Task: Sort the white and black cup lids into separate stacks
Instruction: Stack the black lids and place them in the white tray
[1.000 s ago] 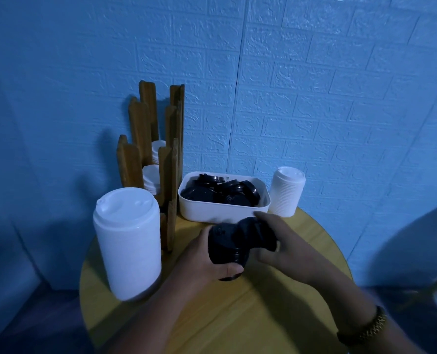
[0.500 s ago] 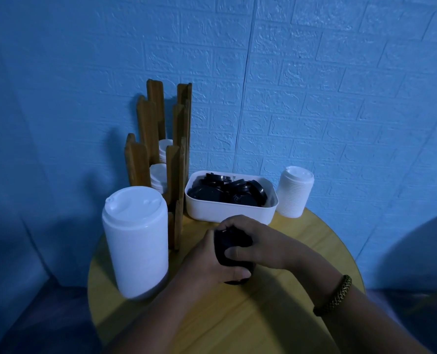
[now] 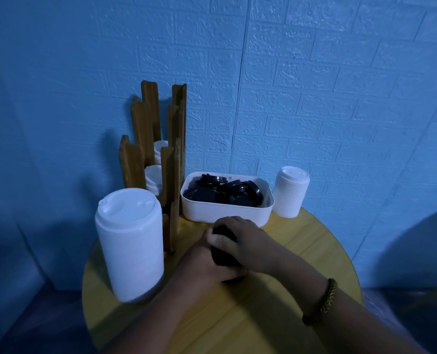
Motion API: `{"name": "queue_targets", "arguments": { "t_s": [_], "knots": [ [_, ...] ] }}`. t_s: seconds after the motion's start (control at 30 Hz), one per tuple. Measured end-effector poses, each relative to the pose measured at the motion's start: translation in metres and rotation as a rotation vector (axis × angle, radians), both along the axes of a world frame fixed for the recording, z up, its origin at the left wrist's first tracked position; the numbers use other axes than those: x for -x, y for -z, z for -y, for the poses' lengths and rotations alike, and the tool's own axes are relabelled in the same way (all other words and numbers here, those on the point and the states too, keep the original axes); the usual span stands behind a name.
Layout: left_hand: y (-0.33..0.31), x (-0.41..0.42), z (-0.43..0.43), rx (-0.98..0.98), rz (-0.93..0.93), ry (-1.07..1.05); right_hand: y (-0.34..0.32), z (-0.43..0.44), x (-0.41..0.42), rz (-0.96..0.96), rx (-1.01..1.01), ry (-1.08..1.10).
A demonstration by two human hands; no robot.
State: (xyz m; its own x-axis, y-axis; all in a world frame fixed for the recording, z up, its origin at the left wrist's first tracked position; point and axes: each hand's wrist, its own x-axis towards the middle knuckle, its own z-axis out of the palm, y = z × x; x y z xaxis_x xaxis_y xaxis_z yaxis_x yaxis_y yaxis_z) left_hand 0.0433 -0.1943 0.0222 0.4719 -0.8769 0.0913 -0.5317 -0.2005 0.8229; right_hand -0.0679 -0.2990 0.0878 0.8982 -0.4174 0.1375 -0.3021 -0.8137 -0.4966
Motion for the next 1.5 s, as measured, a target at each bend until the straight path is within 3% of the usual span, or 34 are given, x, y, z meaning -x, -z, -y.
{"name": "queue_targets", "arguments": {
  "t_s": [0.07,0.13,0.23,0.47,0.73,1.1,1.33,1.5],
  "knots": [
    [0.0,-0.001,-0.003,0.023,-0.05,-0.009,-0.012,0.02,-0.002,0.141,-0.041,0.01],
    [0.002,-0.003,-0.002,0.037,-0.092,0.001,-0.02,0.051,-0.011,0.233,0.165,0.173],
    [0.001,-0.004,-0.002,0.048,-0.134,-0.007,-0.029,0.09,-0.025,-0.057,0.317,0.396],
    [0.001,-0.004,-0.004,0.007,-0.188,0.009,-0.028,0.128,-0.051,-0.455,0.407,0.305],
    [0.0,-0.003,-0.01,0.057,-0.163,0.013,-0.023,0.121,-0.032,-0.237,0.457,0.313],
    [-0.001,-0.003,-0.01,0.078,-0.143,0.017,-0.004,0.065,0.044,0.06,0.724,0.367],
    [0.0,-0.003,-0.007,0.115,-0.16,0.029,0.065,0.037,0.115,-0.065,0.699,0.2],
    [0.001,-0.002,-0.008,0.125,-0.161,0.022,0.064,0.034,0.126,-0.026,0.637,0.133]
  ]
}}
